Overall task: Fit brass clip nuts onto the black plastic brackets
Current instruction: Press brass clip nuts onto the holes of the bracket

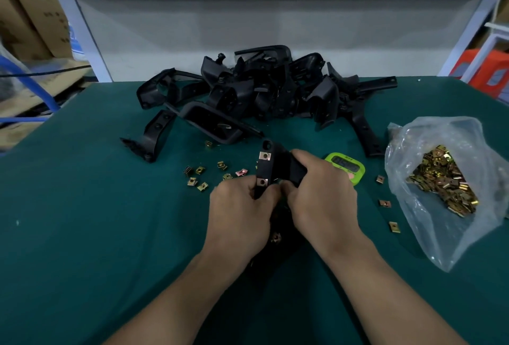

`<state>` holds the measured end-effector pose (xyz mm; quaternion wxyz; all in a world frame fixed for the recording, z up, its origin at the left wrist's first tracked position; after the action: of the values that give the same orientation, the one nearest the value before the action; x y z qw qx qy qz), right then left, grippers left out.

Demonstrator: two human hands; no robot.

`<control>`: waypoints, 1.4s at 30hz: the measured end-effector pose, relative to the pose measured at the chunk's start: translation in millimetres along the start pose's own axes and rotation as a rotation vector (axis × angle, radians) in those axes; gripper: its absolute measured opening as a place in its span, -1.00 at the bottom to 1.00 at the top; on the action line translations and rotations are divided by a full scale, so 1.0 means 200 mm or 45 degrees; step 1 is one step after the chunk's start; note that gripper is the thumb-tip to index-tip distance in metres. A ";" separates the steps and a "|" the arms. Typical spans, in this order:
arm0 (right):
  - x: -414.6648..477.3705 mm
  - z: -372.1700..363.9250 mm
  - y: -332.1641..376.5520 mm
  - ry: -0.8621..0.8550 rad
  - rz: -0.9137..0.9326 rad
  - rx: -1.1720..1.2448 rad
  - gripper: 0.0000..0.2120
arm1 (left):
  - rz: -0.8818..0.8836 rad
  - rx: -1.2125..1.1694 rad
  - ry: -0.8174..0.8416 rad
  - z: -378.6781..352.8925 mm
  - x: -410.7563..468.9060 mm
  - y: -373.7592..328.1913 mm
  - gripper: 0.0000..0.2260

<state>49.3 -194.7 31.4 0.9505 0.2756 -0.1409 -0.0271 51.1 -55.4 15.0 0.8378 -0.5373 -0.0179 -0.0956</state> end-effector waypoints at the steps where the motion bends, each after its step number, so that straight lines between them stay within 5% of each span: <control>1: 0.00 0.00 0.01 0.015 0.014 0.035 -0.71 | -0.023 0.026 -0.019 0.01 0.00 0.00 -0.72; 5: 0.01 0.04 0.02 0.149 0.111 0.228 -0.74 | -0.073 0.033 -0.071 0.06 0.02 -0.02 -0.72; 7: -0.01 0.06 0.05 0.276 0.181 0.305 -0.62 | -0.025 -0.005 -0.108 0.11 0.02 -0.02 -0.90; 9: -0.05 0.08 0.06 0.389 0.176 0.353 -0.42 | 0.014 -0.064 -0.134 0.14 0.02 -0.03 -0.74; 11: -0.12 0.11 0.07 0.457 0.169 0.386 -0.37 | -0.011 -0.141 -0.118 0.15 0.01 -0.05 -0.81; 13: -0.19 0.15 0.07 0.443 0.145 0.466 -0.45 | -0.046 -0.170 -0.110 0.15 -0.01 -0.10 -0.94; 20: -0.46 0.43 -0.03 0.454 -0.080 0.775 -0.78 | -0.105 -0.368 -0.079 -0.01 -0.04 -0.28 -0.84; 25: -0.69 0.70 -0.23 0.254 -0.322 1.275 -0.77 | -0.245 -0.445 0.193 -0.33 -0.12 -0.60 -0.85; 32: -1.16 1.12 -0.71 -0.234 -0.562 1.383 -0.76 | -0.204 -0.639 0.794 -1.03 -0.45 -0.96 -0.85; 34: -1.36 1.23 -0.85 -0.411 -0.677 1.291 -0.81 | -0.116 -0.693 1.048 -1.24 -0.60 -1.04 -0.90; 38: -1.80 1.40 -1.10 -0.479 -0.987 0.486 -0.85 | 0.154 -0.780 1.429 -1.60 -0.92 -1.10 -0.96; 42: -2.21 1.56 -1.27 -0.503 -1.164 0.496 -0.83 | 0.495 -0.847 1.763 -1.89 -1.24 -1.09 -0.93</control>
<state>-455.6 -512.8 36.4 0.7283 0.4698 -0.1853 -0.4632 -258.9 -451.1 18.3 0.4557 -0.5713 0.6311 -0.2602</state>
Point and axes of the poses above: each hand's wrist, its own x-axis towards the middle knuckle, its own z-axis out of the back of the hand, y = z × x, the point moved 3 cm from there along x, towards the middle knuckle, and after that the axes turned 10 degrees about y, right-handed, at the moved point
